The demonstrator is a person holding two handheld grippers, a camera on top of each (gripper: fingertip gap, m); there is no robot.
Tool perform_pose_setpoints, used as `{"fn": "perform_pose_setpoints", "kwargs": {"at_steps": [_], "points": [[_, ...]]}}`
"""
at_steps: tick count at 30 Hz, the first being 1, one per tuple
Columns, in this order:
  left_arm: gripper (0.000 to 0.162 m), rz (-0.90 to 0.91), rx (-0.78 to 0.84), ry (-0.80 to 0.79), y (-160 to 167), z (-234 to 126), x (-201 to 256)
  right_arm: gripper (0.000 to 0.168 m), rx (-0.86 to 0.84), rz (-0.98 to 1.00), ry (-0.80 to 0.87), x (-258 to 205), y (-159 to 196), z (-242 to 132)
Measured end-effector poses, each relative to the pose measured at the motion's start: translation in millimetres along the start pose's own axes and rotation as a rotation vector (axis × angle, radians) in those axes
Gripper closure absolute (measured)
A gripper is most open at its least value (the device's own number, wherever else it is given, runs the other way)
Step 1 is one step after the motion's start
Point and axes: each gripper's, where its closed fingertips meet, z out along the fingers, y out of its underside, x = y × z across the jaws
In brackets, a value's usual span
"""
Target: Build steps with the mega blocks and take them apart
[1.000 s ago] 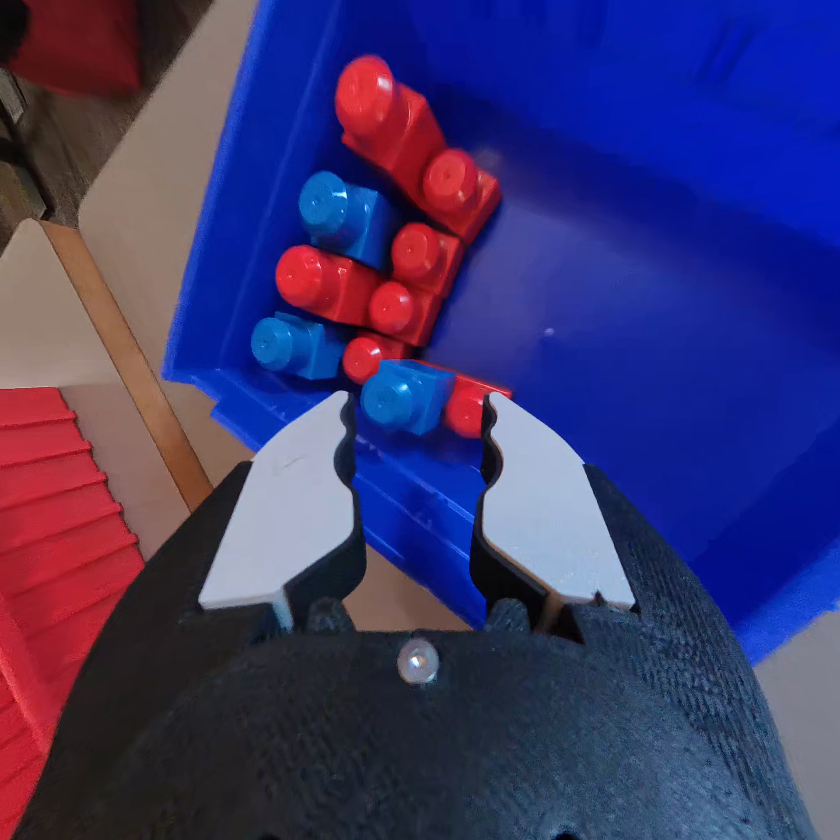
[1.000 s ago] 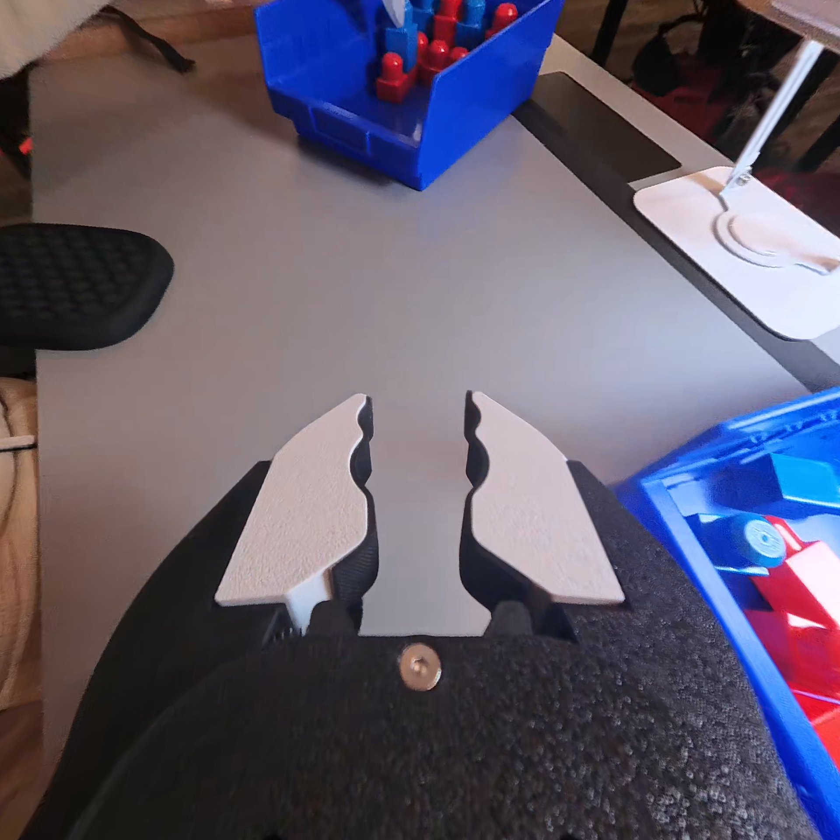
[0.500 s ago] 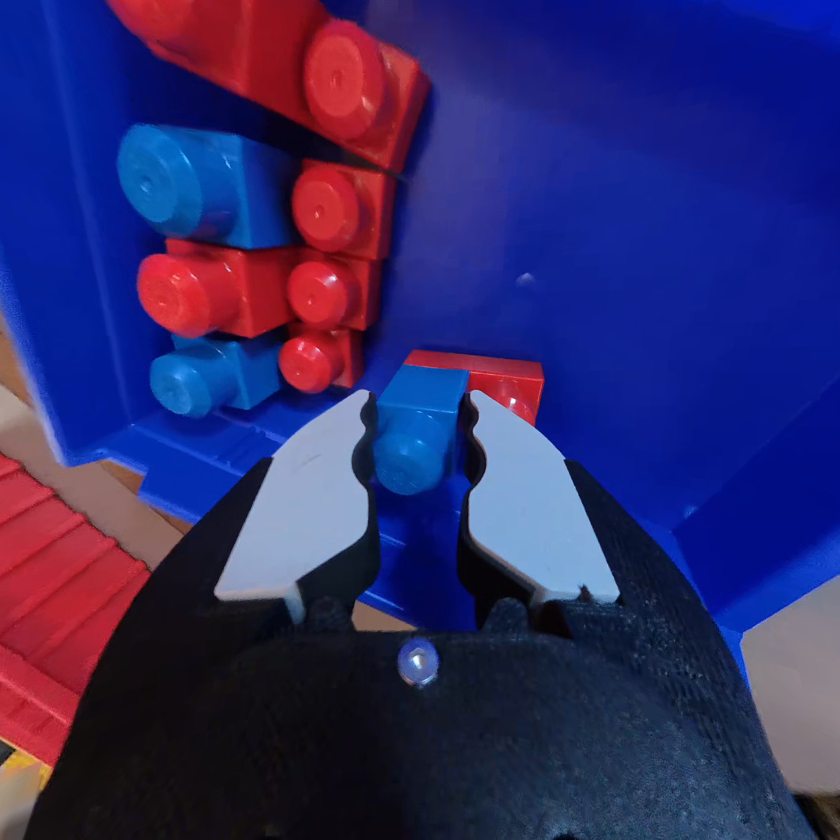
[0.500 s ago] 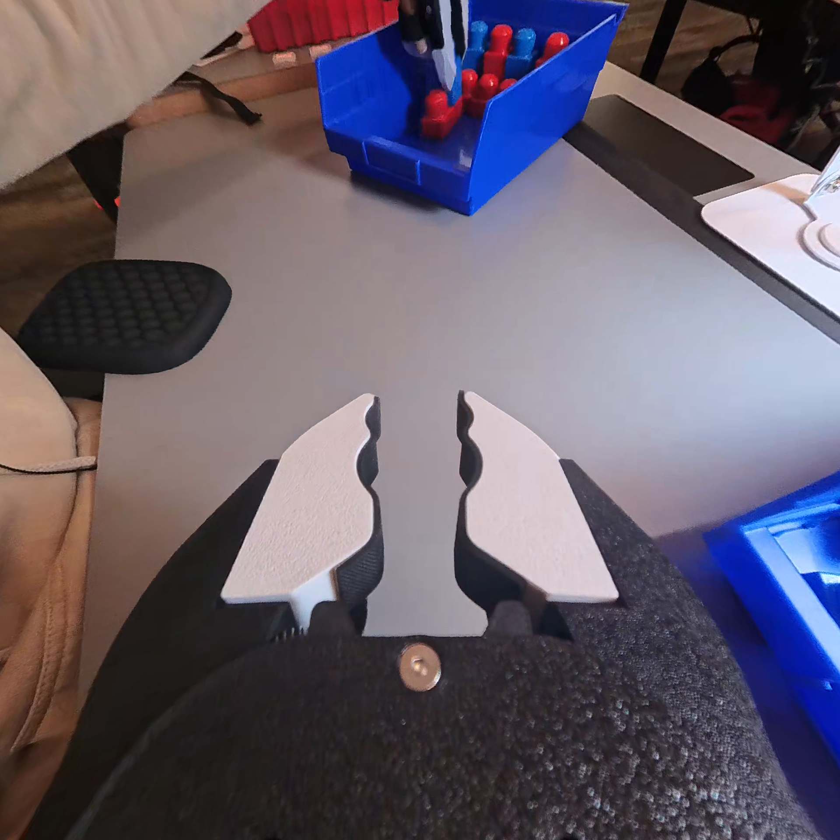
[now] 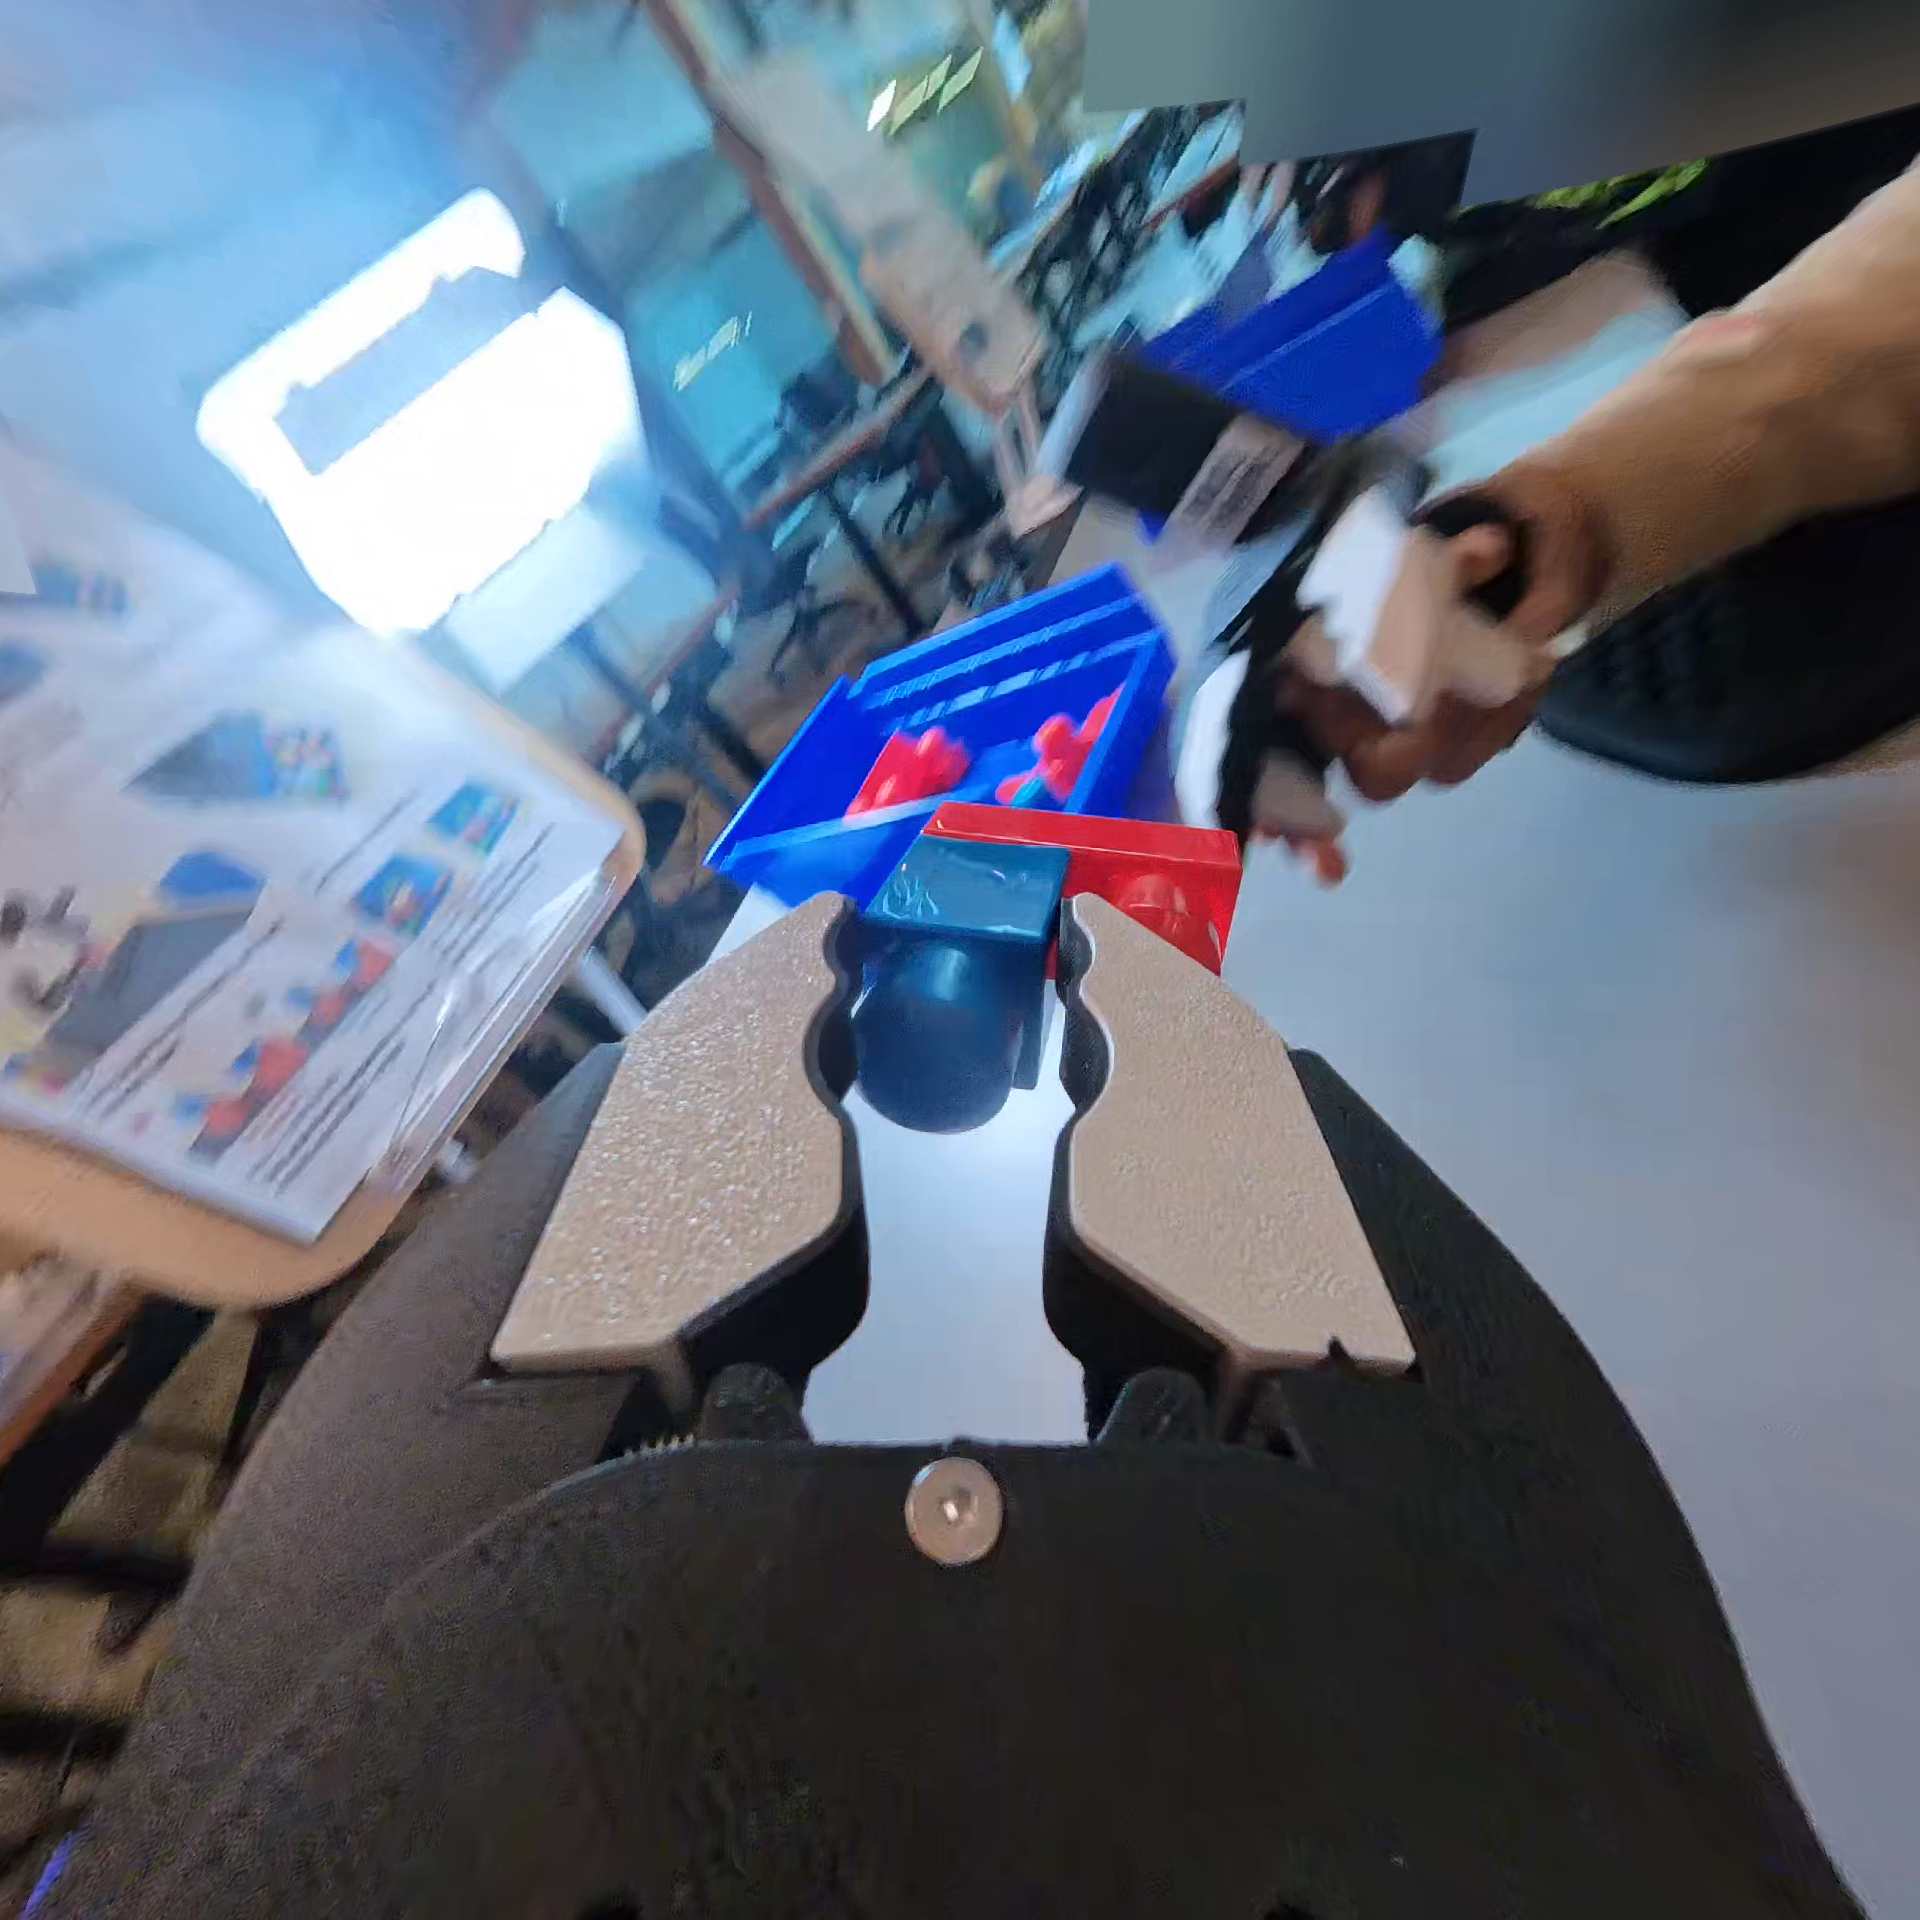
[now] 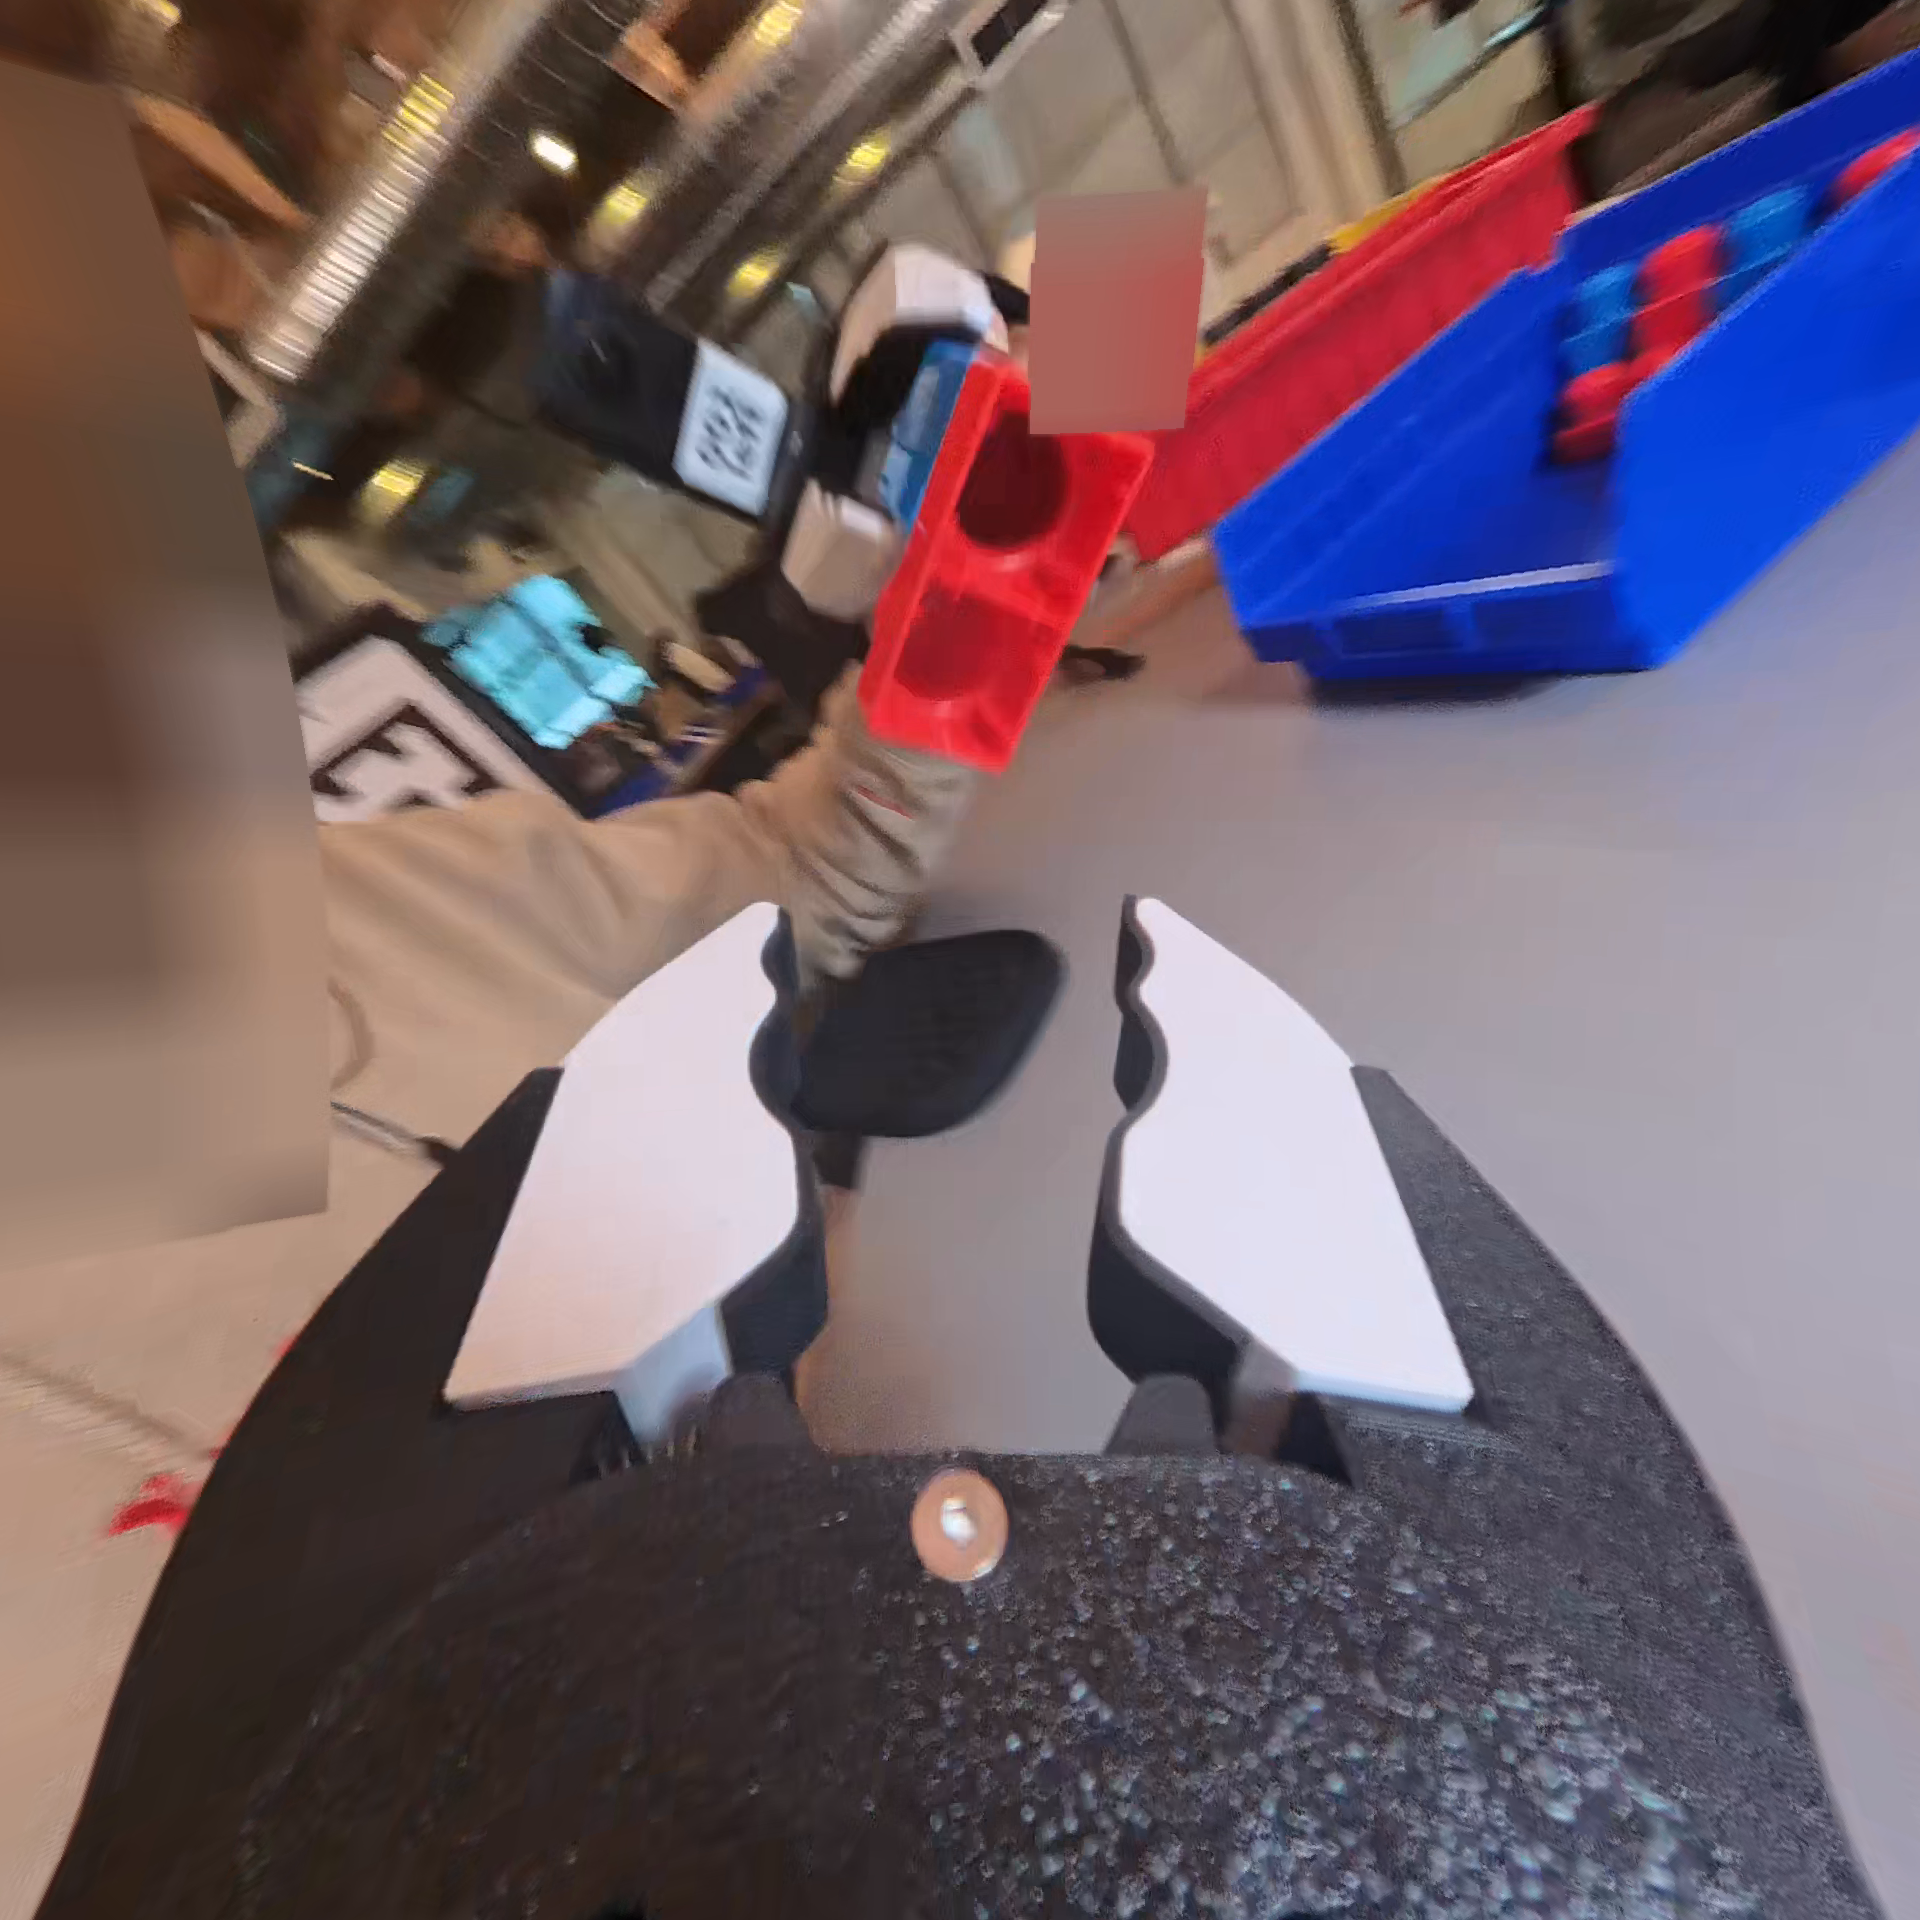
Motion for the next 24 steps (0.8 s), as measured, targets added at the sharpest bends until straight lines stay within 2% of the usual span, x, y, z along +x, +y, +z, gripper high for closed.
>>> {"fn": "perform_pose_setpoints", "kwargs": {"at_steps": [3,6,7,8,12,19,22,24], "points": [[0.126,0.049,0.101,0.051,-20,16,46,0.102,0.016,0.141,-0.194,-23,3,9],[0.126,0.067,0.136,0.098,-23,26,74,0.111,0.025,0.177,-0.268,-35,6,13],[0.126,0.073,0.138,0.110,-22,28,79,0.122,0.025,0.171,-0.265,-35,8,13],[0.126,0.079,0.142,0.113,-21,30,83,0.129,0.030,0.159,-0.254,-34,8,13],[0.126,0.052,0.149,0.122,-15,32,87,0.130,0.017,0.168,-0.236,-28,13,11],[0.126,0.114,-0.035,0.157,21,34,98,0.131,-0.097,0.058,-0.111,-10,29,10],[0.127,0.052,-0.041,0.133,25,23,85,0.131,-0.088,-0.028,-0.019,0,14,-8],[0.127,-0.029,-0.021,0.089,26,10,68,0.131,-0.067,-0.089,0.120,20,-8,-37]]}}
